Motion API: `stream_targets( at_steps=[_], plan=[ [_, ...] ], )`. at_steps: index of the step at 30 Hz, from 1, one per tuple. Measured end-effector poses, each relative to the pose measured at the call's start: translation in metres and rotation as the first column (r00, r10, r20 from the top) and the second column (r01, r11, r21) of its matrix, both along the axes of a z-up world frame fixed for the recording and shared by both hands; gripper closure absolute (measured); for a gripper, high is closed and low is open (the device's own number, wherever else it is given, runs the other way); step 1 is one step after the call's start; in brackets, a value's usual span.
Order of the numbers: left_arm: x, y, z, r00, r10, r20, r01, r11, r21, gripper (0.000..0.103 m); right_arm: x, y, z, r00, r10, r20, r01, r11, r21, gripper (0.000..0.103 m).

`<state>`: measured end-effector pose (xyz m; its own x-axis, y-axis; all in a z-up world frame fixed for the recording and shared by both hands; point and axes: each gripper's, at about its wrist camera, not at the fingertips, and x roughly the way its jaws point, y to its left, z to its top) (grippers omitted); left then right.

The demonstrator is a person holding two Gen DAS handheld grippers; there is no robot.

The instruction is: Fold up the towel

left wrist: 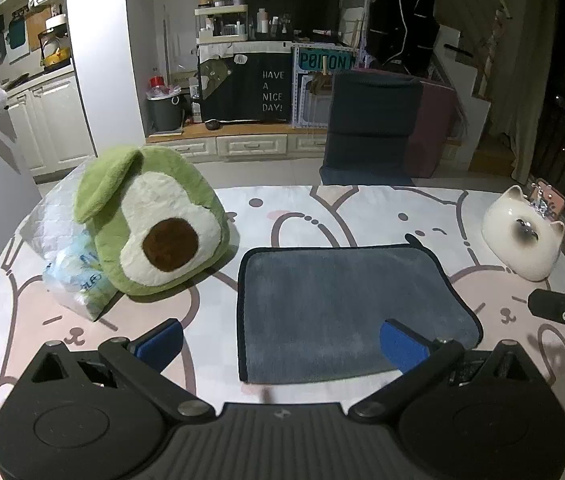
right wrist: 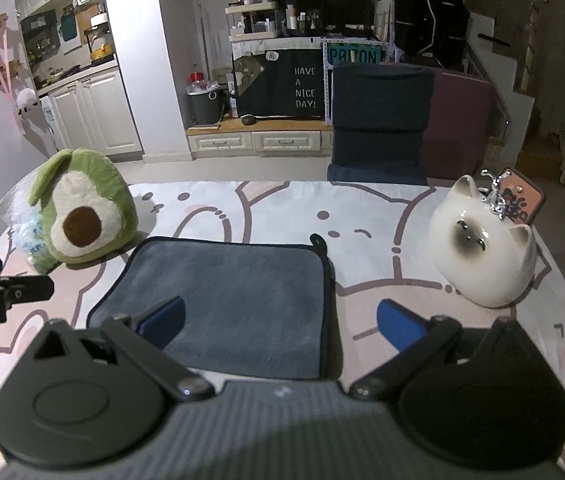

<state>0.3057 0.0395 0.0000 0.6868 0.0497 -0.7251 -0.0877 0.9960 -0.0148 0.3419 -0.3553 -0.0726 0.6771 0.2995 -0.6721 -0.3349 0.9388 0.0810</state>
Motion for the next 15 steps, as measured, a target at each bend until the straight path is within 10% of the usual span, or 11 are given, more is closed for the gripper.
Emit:
stream_targets(
  at_steps=[15],
  plan=[
    [-0.067, -0.012, 0.029, 0.999, -0.015, 0.049, 0.015, 1.000, 0.004, 0.000, -0.059, -0.017, 0.022, 0.999, -0.002, 0.048, 0.002, 1.000, -0.002, 0.000]
  ],
)
